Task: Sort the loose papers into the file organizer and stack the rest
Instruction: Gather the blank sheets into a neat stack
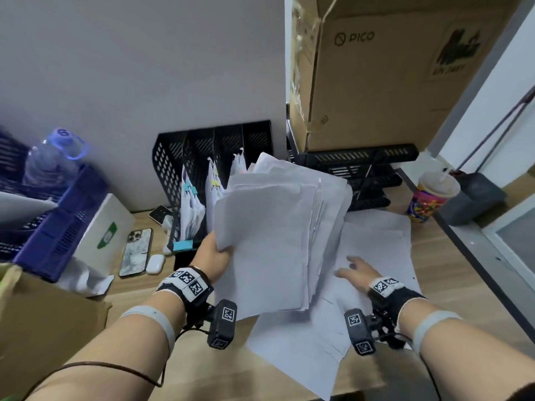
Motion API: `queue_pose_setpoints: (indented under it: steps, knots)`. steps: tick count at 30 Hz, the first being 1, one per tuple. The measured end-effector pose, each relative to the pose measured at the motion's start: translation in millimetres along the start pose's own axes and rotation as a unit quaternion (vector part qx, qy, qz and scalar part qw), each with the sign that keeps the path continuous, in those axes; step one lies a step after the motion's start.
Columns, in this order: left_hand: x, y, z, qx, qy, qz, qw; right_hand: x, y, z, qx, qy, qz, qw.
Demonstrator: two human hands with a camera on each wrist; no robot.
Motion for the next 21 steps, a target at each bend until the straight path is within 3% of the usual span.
queue_pose_setpoints:
  steps: [3, 5, 8, 12, 21]
  knots:
    - [7, -4, 5, 0.01, 0.101, -0.025, 0.995, -45, 13, -8, -0.048, -0.182, -0.083, 0.979]
    - [13, -7, 14, 0.01, 0.17, -0.057, 0.984, -65, 20, -16, -0.035, -0.227, -0.129, 0.965]
    - [20, -11, 34, -0.031, 0.219, -0.074, 0.972, -72, 25, -28, 0.035, -0.231, -0.178, 0.956]
    - [21, -15, 61, -0.076, 0.215, -0.06, 0.972, -52, 19, -30, 0.042, -0.215, -0.172, 0.96]
    - [28, -33, 88, -0.066, 0.137, -0.027, 0.988, -38, 33, -30, 0.029, -0.174, -0.146, 0.973]
Point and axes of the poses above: each hand's wrist, its own y-axis away from the middle knuckle, its own z-axis out of the palm, x = y × z, the point moved 4 cm from there along -y, towards the middle knuckle, and after that the axes turned 11 degrees about z, right-handed, at the moved point
